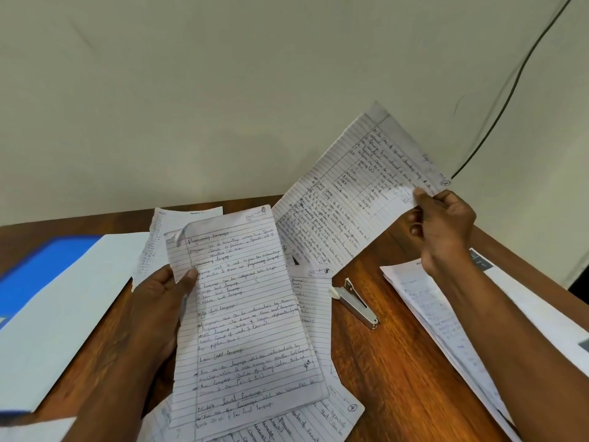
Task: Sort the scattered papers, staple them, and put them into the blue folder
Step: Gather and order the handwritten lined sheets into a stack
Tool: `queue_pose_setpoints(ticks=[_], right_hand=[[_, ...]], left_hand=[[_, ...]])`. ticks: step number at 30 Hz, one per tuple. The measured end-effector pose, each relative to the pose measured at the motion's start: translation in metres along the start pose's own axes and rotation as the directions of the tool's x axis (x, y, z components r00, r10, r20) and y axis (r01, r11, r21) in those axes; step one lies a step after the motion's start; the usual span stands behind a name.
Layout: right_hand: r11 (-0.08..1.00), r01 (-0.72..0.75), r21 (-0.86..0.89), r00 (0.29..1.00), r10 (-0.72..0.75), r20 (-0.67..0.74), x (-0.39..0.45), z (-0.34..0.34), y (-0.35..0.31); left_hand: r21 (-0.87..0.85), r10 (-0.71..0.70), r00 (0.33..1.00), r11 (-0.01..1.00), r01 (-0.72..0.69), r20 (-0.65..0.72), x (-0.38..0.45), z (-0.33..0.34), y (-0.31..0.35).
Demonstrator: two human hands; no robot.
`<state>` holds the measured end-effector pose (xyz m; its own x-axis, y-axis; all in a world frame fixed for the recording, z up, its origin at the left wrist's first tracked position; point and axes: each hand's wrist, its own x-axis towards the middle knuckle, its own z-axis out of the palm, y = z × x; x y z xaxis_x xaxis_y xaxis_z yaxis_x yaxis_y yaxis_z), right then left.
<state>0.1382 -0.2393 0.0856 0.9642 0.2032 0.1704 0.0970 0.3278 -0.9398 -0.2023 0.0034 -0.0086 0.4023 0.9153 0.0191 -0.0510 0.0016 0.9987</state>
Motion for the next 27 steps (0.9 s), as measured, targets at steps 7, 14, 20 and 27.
queue_pose_setpoints(ticks=[7, 14, 20, 27], right_hand=[[0.997, 0.043, 0.058, 0.996, -0.038, -0.085, 0.002, -0.005, -0.013], [0.982, 0.033, 0.187, 0.991, -0.008, -0.132, 0.004, -0.011, -0.025], [0.953, -0.039, 0.301, 0.995, 0.064, -0.073, 0.004, -0.014, -0.029], [0.948, -0.134, 0.287, 0.990, 0.139, 0.000, -0.002, -0.008, -0.016]], left_hand=[[-0.056, -0.017, 1.000, 0.998, 0.017, -0.001, -0.001, 0.001, 0.000], [-0.046, 0.000, 1.000, 0.999, 0.000, -0.001, -0.002, 0.001, 0.002], [-0.076, -0.015, 1.000, 0.997, 0.016, 0.007, 0.002, -0.002, -0.002], [-0.104, -0.027, 0.998, 0.994, 0.032, 0.048, 0.002, -0.005, -0.002]])
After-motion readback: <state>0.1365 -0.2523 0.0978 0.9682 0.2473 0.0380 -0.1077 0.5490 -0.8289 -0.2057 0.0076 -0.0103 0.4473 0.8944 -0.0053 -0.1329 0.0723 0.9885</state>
